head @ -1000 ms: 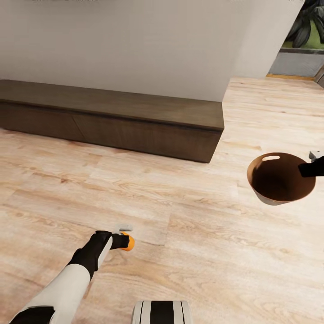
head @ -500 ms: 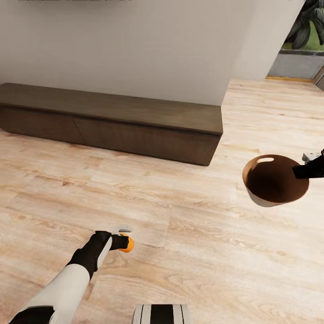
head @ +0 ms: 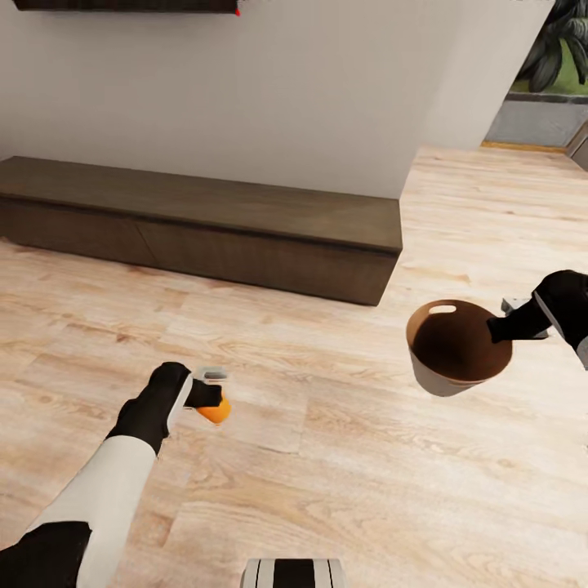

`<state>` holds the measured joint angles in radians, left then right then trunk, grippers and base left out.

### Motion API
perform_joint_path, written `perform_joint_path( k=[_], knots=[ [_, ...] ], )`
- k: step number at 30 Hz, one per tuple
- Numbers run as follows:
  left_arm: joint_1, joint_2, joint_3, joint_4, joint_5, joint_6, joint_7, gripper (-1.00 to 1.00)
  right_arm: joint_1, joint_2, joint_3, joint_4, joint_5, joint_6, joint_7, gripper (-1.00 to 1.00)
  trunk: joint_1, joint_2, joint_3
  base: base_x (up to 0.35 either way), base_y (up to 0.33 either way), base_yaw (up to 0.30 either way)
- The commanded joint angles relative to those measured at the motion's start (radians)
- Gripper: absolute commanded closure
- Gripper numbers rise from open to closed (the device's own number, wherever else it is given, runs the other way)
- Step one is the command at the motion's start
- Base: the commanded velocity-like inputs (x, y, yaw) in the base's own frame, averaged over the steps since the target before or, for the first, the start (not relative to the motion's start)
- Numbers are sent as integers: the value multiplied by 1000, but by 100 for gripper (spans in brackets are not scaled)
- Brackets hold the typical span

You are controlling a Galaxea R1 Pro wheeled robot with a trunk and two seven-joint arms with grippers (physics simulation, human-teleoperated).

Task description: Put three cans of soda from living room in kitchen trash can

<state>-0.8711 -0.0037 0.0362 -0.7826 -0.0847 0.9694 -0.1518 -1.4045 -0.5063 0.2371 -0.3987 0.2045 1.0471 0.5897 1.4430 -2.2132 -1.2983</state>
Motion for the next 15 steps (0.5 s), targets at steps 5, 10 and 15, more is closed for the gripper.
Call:
perform_joint_path(
  k=[5, 10, 15],
  knots=[
    [-68, 36, -4, -34, 1, 58, -114, 100, 0, 31, -2, 23, 4, 0, 62, 100, -19, 35, 16, 0, 0, 0],
    [-158, 106, -17, -38, -2, 78, -327, 100, 5, 62, -3, 32, 3, 0, 75, 100, -38, 70, 31, 0, 0, 0],
    [-219, 166, -34, -39, -2, 78, -443, 100, 29, 83, -4, 36, 0, 0, 79, 100, -58, 105, 47, 0, 0, 0]
  ],
)
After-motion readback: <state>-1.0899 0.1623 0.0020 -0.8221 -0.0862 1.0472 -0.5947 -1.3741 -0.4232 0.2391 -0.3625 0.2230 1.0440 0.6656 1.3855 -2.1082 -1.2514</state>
